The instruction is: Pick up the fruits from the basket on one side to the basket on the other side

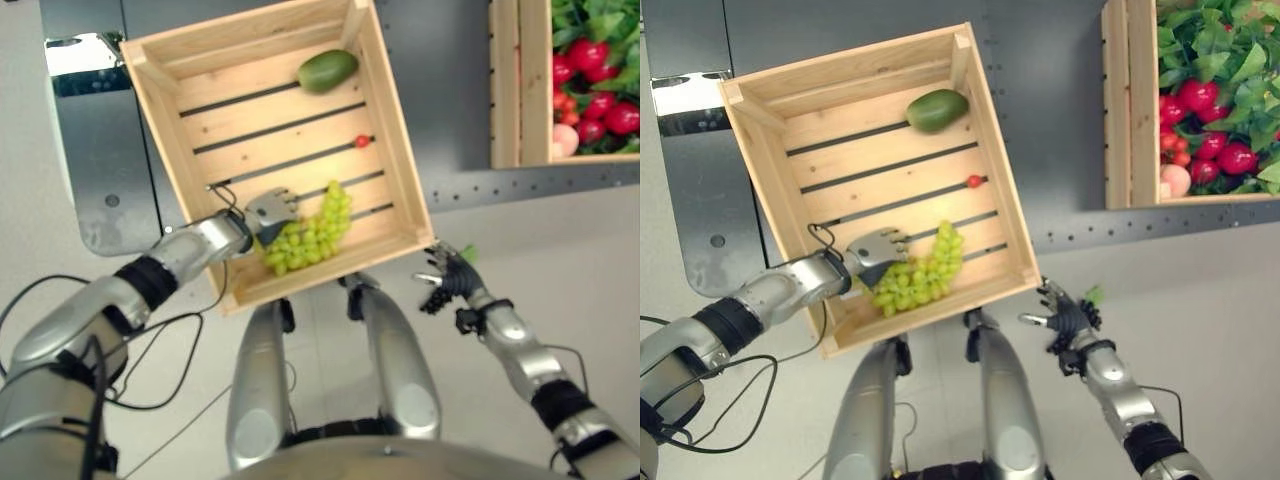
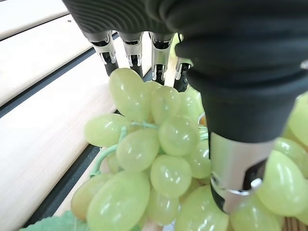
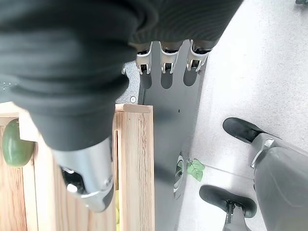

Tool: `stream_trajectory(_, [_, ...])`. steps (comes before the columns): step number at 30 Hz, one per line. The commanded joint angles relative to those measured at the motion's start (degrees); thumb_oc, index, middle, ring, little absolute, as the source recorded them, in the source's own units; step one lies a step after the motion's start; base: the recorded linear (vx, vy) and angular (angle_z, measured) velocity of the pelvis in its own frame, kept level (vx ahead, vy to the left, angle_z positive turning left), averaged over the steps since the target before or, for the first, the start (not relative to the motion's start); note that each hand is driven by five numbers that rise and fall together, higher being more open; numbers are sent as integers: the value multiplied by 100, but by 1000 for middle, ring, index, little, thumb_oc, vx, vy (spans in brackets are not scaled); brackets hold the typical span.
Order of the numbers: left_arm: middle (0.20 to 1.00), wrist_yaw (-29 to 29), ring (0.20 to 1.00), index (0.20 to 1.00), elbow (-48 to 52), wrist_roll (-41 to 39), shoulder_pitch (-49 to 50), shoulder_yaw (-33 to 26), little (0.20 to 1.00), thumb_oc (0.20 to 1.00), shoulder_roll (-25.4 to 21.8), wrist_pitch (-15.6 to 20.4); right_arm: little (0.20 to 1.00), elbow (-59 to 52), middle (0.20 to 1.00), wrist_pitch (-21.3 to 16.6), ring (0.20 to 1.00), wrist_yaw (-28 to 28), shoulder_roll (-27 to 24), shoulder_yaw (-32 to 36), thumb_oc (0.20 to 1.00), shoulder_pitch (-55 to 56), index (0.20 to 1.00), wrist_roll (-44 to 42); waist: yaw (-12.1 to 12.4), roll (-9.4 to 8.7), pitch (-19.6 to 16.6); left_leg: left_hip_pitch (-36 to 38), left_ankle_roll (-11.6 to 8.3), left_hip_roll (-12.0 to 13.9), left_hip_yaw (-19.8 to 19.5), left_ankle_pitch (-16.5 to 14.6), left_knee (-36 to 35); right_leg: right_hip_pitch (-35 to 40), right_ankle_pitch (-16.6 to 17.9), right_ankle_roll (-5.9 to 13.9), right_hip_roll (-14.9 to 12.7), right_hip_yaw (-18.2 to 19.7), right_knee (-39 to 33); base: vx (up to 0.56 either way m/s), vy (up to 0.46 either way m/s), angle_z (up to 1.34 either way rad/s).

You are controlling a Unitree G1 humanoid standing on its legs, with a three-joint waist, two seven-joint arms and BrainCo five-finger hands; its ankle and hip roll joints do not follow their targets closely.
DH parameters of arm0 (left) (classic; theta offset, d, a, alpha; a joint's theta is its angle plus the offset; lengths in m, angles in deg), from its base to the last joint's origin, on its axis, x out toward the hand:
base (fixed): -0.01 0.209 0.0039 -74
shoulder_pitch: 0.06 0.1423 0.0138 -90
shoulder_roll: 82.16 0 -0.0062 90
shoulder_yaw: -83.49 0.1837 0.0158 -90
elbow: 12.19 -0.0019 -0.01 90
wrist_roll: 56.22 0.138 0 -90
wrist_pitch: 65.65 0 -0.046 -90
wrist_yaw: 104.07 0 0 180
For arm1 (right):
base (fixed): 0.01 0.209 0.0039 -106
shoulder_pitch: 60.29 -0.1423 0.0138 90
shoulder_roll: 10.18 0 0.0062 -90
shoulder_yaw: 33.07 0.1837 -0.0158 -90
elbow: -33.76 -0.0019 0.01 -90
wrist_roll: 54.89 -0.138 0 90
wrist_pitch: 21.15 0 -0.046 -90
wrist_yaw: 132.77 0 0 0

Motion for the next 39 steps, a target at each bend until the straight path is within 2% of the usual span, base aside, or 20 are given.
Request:
stream_trajectory(1, [1000,219,1000,1000,-590,137,688,122,1000,1000,365,29,1000,-463,1000,-250,1000,3,-325,127,1000,208,1000,-224,-11,24,-61,-45,48,-67,-43,-824,531,-190,-55,450,43,-55,103,0,0,0])
stream_trajectory(2, [1000,205,1000,1000,-696,136,688,140,1000,1000,422,18,1000,-457,1000,-251,1000,-8,-325,119,1000,193,1000,-235,-13,21,-61,-51,46,-67,-44,-825,538,-200,-57,449,43,-50,111,0,0,0])
stream_trajectory(3, [865,201,865,865,-803,143,703,147,865,865,499,4,1000,-451,1000,-254,1000,-7,-312,115,1000,187,1000,-252,-17,14,-61,-58,46,-68,-41,-828,553,-204,-59,446,43,-48,119,0,0,0])
stream_trajectory(4, [438,172,438,438,-970,147,704,158,438,438,613,-31,1000,-431,1000,-269,1000,-28,-300,91,1000,166,1000,-248,-26,1,-61,-69,44,-65,-34,-825,560,-216,-52,445,43,-45,128,0,0,0])
stream_trajectory(5, [366,167,366,366,-978,149,703,159,366,366,619,-31,1000,-430,1000,-270,1000,-29,-302,92,1000,166,1000,-248,-25,2,-61,-69,44,-65,-33,-825,560,-217,-52,445,43,-44,129,0,0,0])
stream_trajectory(6, [200,155,200,200,-1024,172,693,174,200,200,647,-45,1000,-438,1000,-269,1000,-32,-304,86,1000,161,1000,-257,-31,-5,-61,-73,43,-63,-32,-824,560,-222,-48,446,42,-39,133,0,0,0])
stream_trajectory(29, [200,75,200,200,-1421,2,556,184,200,200,929,-113,1000,-396,1000,-288,1000,-53,-306,-24,1000,90,1000,-354,-31,-34,-61,-91,23,-62,-56,-784,555,-211,1,431,46,-28,91,0,0,0])
stream_trajectory(33, [200,17,200,200,-1325,-299,667,-81,200,200,887,-162,1000,-423,1000,-286,1000,-50,-278,27,1000,150,1000,-381,-3,-16,-61,-81,20,-60,-51,-775,549,-210,8,432,40,-40,97,0,0,0])
stream_trajectory(35, [200,-158,200,200,-1146,-567,1018,-513,200,200,678,-154,1000,-455,1000,-329,1000,-63,-271,117,1000,249,1000,-383,47,20,-61,-64,17,-73,-58,-762,534,-191,14,431,24,-63,84,0,0,0])
stream_trajectory(37, [200,-110,200,200,-903,-746,1132,-653,200,200,604,-151,1000,-466,1000,-336,1000,-76,-280,149,1000,276,1000,-382,54,38,-61,-55,17,-81,-65,-759,531,-181,13,428,16,-75,83,0,0,0])
stream_trajectory(39, [200,-189,200,200,-619,-1104,1400,-1117,200,200,460,-151,1000,-502,1000,-343,1000,-69,-266,242,1000,379,1000,-375,99,76,-61,-24,16,-84,-69,-748,512,-160,13,422,7,-83,72,0,0,0])
